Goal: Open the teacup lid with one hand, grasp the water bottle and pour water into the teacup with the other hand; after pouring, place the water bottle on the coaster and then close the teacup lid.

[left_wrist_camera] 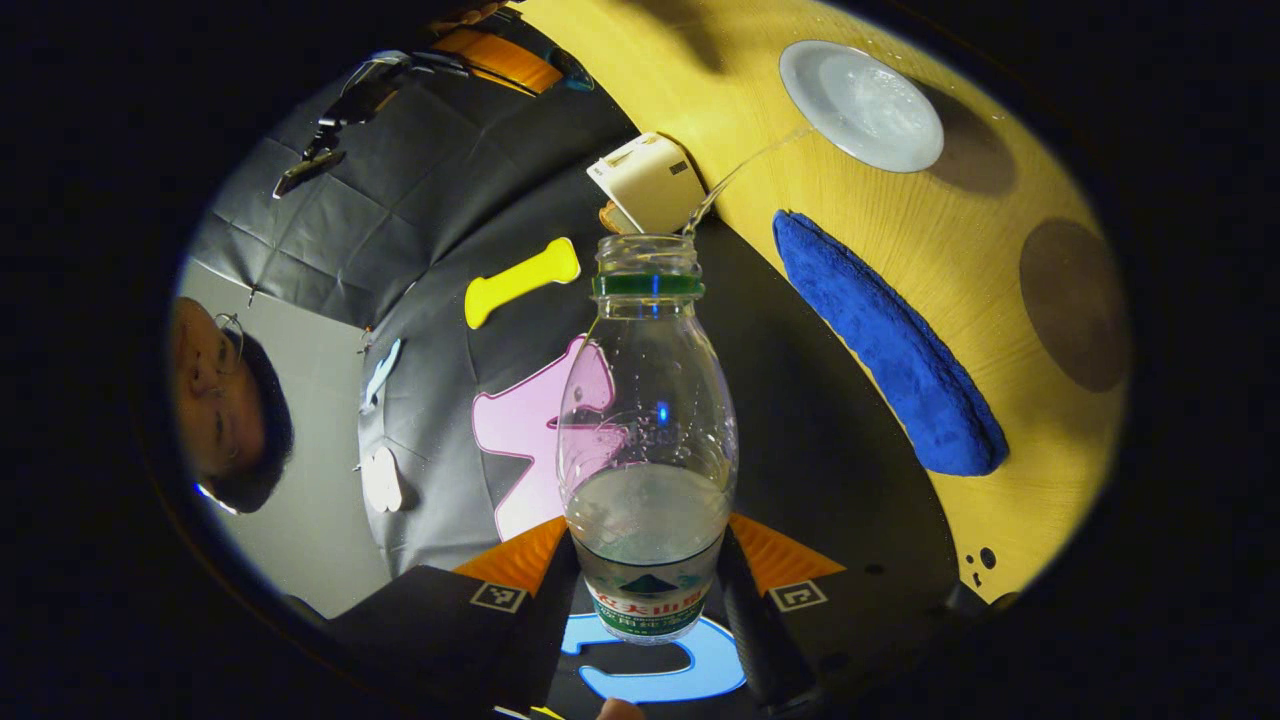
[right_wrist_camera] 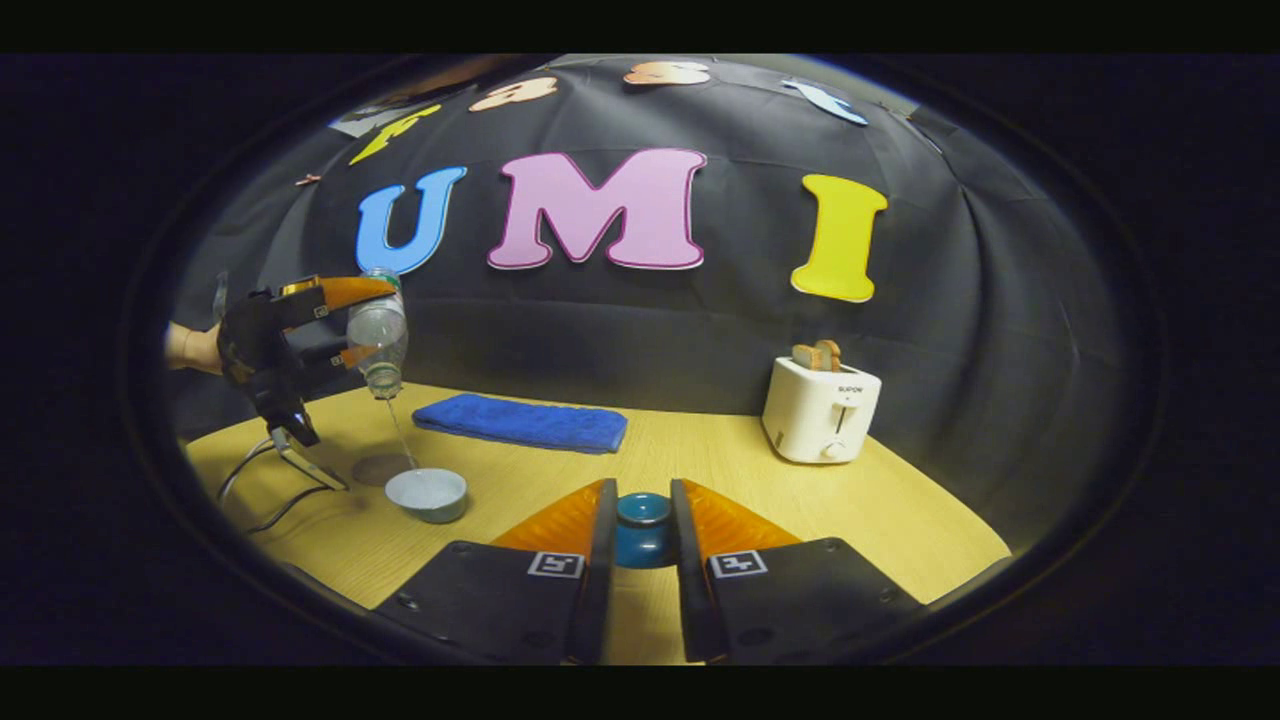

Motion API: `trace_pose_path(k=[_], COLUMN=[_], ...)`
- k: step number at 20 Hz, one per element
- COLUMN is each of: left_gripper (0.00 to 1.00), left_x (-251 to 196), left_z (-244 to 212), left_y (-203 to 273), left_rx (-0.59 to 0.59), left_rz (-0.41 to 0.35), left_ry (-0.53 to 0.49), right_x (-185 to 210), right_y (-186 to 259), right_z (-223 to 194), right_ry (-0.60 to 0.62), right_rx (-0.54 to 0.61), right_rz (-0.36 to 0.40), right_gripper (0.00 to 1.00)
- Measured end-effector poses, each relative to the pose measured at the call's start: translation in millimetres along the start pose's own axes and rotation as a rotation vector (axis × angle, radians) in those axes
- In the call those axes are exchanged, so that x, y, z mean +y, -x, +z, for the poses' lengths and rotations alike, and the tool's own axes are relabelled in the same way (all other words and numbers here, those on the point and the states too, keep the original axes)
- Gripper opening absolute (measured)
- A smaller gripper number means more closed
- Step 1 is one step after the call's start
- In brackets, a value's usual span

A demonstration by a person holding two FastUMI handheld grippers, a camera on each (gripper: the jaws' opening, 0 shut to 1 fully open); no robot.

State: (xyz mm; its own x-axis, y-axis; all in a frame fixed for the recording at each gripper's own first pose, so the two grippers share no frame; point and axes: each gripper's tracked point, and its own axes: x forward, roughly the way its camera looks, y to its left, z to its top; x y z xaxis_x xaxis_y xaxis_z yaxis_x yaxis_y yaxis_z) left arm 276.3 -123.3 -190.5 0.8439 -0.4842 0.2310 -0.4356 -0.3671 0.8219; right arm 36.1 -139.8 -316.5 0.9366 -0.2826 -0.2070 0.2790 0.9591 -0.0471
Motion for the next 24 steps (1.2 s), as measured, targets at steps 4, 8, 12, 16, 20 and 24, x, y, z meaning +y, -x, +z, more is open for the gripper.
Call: trace_pose_path(k=[4, 8, 12, 16, 20, 24], left_gripper=[0.72, 0.72, 0.73, 0.72, 0.73, 0.73], left_x=[2.1, 4.7, 5.3, 3.0, 3.1, -4.6], left_z=[2.8, 4.8, 8.4, 15.4, 20.4, 5.3], left_y=[-1.2, -2.7, -4.4, -7.3, -12.2, -9.1], left_rx=[-0.016, -0.03, -0.05, -0.091, -0.107, -0.042], left_rz=[0.005, 0.013, 0.019, 0.011, 0.001, -0.042], left_ry=[-0.02, -0.026, -0.041, -0.077, -0.096, -0.018], right_x=[0.9, 0.5, 0.6, 2.5, 2.4, 3.2], right_y=[1.0, 1.7, 0.9, 0.4, 0.6, 1.4], right_z=[0.9, 0.8, 1.3, 0.1, 1.4, 4.5], right_ry=[-0.002, -0.002, 0.001, 0.016, 0.014, -0.003], right_rx=[-0.002, -0.002, -0.001, -0.002, -0.005, -0.009], right_rz=[0.002, 0.003, 0.004, 0.006, 0.006, 0.005], right_gripper=[0.36, 0.31, 0.31, 0.31, 0.31, 0.31])
